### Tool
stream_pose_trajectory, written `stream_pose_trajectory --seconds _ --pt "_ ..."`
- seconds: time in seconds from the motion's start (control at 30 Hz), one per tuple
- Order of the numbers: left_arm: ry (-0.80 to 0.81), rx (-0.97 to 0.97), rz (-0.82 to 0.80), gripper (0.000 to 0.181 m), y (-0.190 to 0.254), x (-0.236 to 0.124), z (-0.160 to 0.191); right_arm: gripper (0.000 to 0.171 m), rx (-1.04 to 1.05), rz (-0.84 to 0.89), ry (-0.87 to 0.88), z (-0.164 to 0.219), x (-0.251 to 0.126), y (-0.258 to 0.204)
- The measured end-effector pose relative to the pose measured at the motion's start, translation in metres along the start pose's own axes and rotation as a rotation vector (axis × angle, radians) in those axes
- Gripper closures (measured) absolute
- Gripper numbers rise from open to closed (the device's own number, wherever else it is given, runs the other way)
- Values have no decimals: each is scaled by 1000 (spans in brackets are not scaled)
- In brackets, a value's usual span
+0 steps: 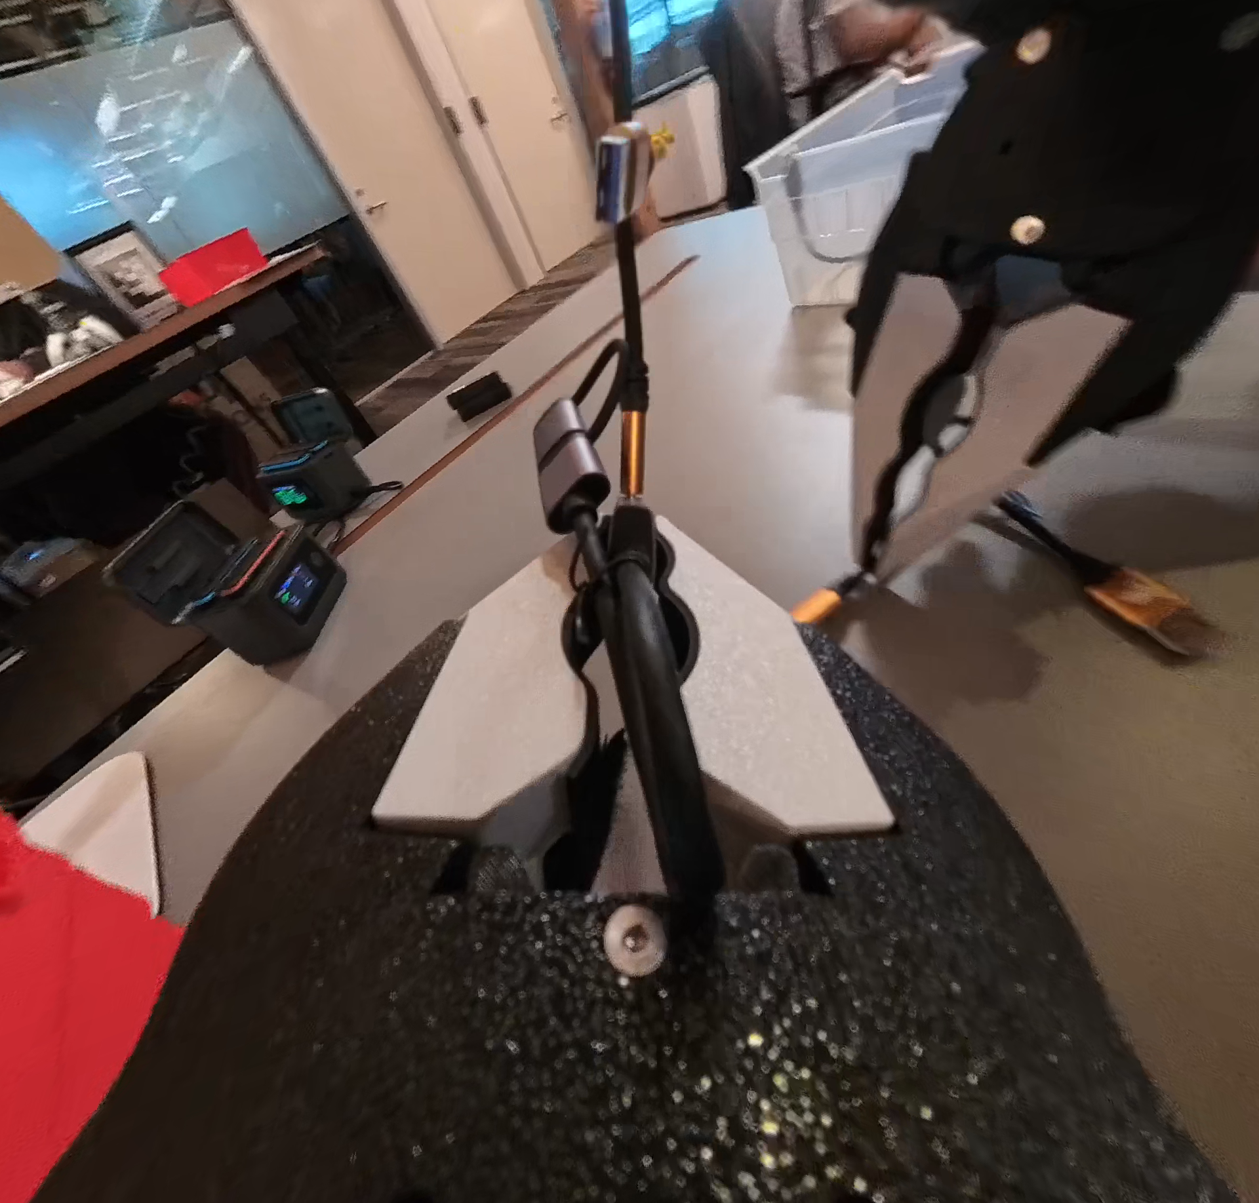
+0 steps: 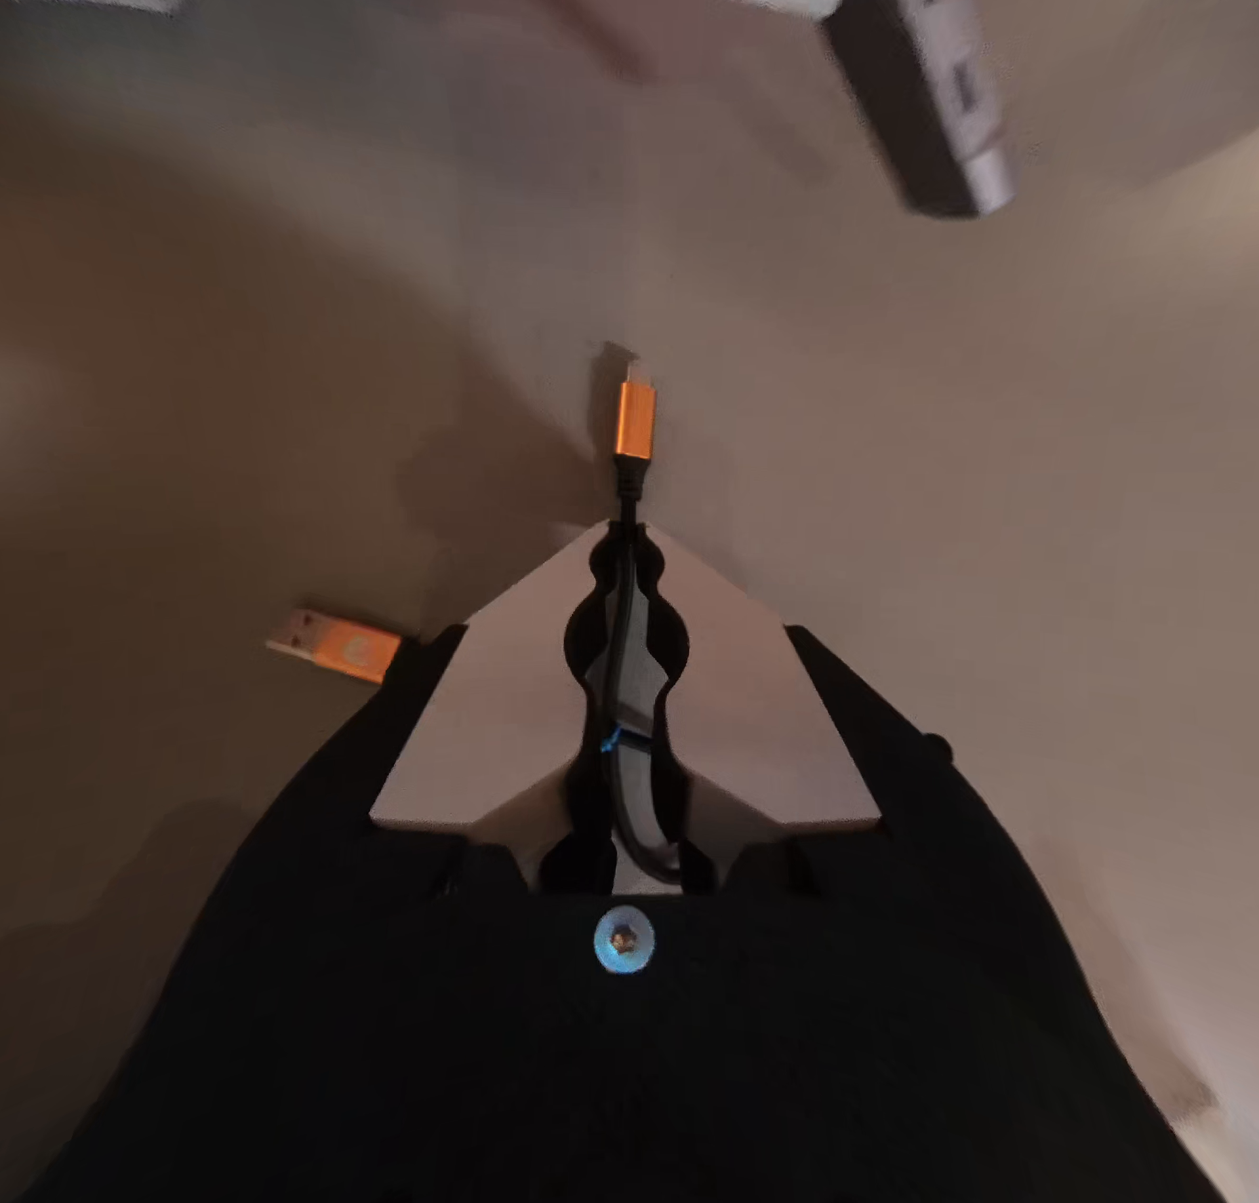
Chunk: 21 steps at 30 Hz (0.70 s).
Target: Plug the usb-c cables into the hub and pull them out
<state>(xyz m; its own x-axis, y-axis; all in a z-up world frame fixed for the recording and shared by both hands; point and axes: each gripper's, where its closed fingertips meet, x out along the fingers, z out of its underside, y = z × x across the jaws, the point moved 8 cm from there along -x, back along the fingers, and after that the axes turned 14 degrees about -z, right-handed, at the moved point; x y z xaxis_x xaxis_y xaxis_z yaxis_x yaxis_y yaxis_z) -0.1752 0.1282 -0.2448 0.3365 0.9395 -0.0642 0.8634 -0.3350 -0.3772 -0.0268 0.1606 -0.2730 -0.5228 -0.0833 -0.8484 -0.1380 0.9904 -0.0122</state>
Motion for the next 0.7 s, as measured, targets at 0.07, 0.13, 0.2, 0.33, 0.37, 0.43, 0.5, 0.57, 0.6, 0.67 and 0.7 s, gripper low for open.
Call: stream_pose_trajectory --seconds 0.07,0.13,0.2,0.33,0.37,0.43,0.5,0.57,0.6,0.67,0.7 --pt "2 71 43 175 5 0 2 168 12 18 44 2 -9 3" --pt "4 211 40 175 11 0 3 169 48 -4 123 3 -19 5" --pt "9 378 20 174 18 0 4 169 69 28 138 8 -30 7" --pt "52 675 -102 174 26 -3 1 169 91 150 96 18 -59 0" --pt "56 703 -142 174 24 -3 0 169 98 184 84 20 -67 -2" --pt "63 729 -198 174 17 -6 -1 170 130 264 40 28 -84 -5" --pt "59 775 -262 175 8 -9 -2 170 172 354 -15 37 -103 -5" --pt "53 845 -296 174 4 -13 -1 169 210 447 -54 43 -124 -5" --pt "51 886 -296 173 5 -13 0 169 220 489 -67 43 -134 -6" --pt "43 977 -271 174 11 -13 4 169 211 538 -57 38 -150 -11" --pt "47 1031 -255 173 17 -12 6 170 187 538 -34 32 -154 -14"
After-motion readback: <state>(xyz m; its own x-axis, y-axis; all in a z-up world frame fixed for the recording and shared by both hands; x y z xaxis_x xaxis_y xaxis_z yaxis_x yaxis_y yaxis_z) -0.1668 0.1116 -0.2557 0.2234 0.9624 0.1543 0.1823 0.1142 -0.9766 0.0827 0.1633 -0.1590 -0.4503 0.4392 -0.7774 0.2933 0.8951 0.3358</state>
